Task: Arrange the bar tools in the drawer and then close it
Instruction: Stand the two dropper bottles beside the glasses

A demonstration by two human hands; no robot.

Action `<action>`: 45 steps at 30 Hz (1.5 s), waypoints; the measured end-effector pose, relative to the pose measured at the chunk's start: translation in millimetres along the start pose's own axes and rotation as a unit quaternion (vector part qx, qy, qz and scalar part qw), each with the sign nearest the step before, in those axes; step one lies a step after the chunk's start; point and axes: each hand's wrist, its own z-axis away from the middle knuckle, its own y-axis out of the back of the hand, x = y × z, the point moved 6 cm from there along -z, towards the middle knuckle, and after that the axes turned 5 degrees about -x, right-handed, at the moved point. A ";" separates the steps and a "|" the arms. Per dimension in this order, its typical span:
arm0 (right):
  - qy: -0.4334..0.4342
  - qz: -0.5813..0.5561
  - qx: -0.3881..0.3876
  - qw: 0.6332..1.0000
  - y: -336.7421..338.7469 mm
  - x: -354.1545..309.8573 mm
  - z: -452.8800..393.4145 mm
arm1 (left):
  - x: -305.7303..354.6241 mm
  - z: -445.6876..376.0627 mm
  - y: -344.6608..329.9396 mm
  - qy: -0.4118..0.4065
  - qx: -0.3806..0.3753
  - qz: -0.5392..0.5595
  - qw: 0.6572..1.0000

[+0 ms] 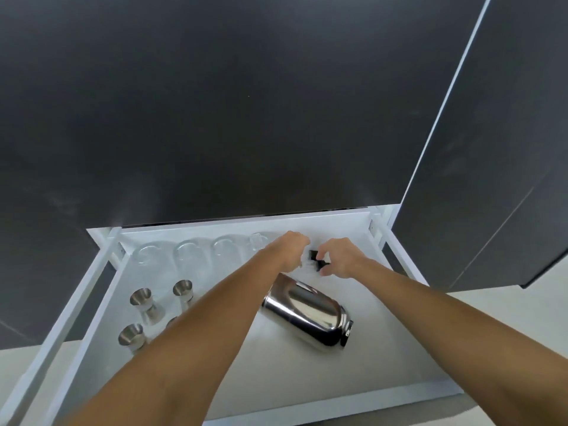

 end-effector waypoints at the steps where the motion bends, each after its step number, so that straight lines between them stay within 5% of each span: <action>1: -0.005 0.001 -0.001 1.000 -1.6 1.1 -3.2 | -0.7 -5.5 -2.8 0.005 -0.004 -0.008 1.000; 15: -0.018 0.001 -0.074 0.997 -3.5 7.2 -4.9 | 0.8 -28.4 -19.6 0.038 -0.039 -0.018 0.998; 19: -0.067 -0.053 -0.035 0.996 16.4 16.6 3.0 | 0.7 -21.0 -2.7 0.045 0.035 0.062 0.996; 23: -0.061 -0.198 0.090 0.974 39.8 19.7 9.2 | -8.9 -8.2 5.5 0.061 0.070 0.164 0.982; 26: -0.033 -0.186 0.133 0.973 43.7 9.0 10.4 | -12.0 -4.8 5.8 0.073 0.077 0.152 0.983; 33: 0.021 -0.055 0.134 0.989 31.6 -12.1 -2.9 | -9.2 -1.8 6.6 0.090 0.089 0.153 0.980; 45: 0.002 -0.096 0.123 0.988 26.4 -7.2 0.0 | -7.4 -0.4 -1.2 0.101 0.078 0.154 0.980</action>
